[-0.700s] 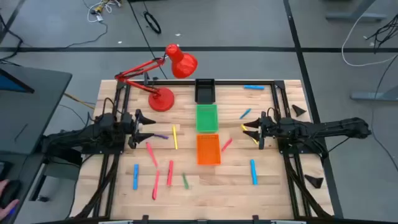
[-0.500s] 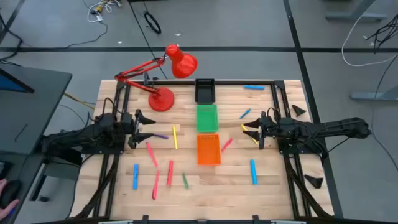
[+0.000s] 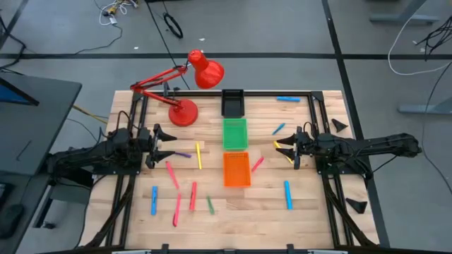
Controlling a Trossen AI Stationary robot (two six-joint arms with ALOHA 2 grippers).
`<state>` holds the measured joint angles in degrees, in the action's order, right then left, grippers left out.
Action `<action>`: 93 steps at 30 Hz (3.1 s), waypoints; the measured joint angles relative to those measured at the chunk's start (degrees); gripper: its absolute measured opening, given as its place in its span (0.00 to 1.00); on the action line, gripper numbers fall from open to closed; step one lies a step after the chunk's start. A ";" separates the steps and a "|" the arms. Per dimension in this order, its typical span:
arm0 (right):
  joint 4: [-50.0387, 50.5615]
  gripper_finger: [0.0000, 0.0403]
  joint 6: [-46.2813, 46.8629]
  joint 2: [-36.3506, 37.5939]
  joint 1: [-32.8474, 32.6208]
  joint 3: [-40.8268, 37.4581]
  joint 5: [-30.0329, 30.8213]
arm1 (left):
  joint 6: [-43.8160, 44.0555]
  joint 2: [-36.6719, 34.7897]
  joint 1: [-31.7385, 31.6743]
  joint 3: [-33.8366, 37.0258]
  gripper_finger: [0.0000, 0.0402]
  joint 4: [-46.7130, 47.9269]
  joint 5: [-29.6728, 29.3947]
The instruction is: Pick & Place Markers
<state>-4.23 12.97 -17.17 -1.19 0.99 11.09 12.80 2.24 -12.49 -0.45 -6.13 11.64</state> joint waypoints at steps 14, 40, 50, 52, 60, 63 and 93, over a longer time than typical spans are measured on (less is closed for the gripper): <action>0.00 0.46 -0.01 0.00 -0.02 0.00 0.00 | -0.02 -0.02 -0.02 -0.02 0.77 0.00 0.00; 0.00 0.46 0.00 0.00 -0.02 0.00 0.00 | -0.02 0.00 -0.01 -0.02 0.77 0.00 -0.02; 0.00 0.46 -0.02 0.00 -0.02 0.01 0.00 | 0.00 0.00 -0.02 0.00 0.77 0.00 0.00; 0.00 0.46 -0.01 0.00 -0.01 0.02 -0.01 | -0.02 -0.02 -0.02 -0.02 0.77 0.00 -0.02; 0.00 0.46 0.00 0.00 0.00 0.01 -0.01 | -0.02 -0.01 -0.01 -0.01 0.77 0.00 -0.01; 0.00 0.46 -0.01 0.00 -0.01 0.00 0.00 | -0.01 -0.02 -0.01 -0.02 0.77 0.00 -0.02; -1.14 0.46 0.68 0.00 0.00 0.02 3.48 | 0.00 -0.02 -0.01 -0.02 0.77 0.00 -0.01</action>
<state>-5.37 13.65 -17.17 -1.19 1.02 14.57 12.80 2.22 -12.50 -0.47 -6.13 11.63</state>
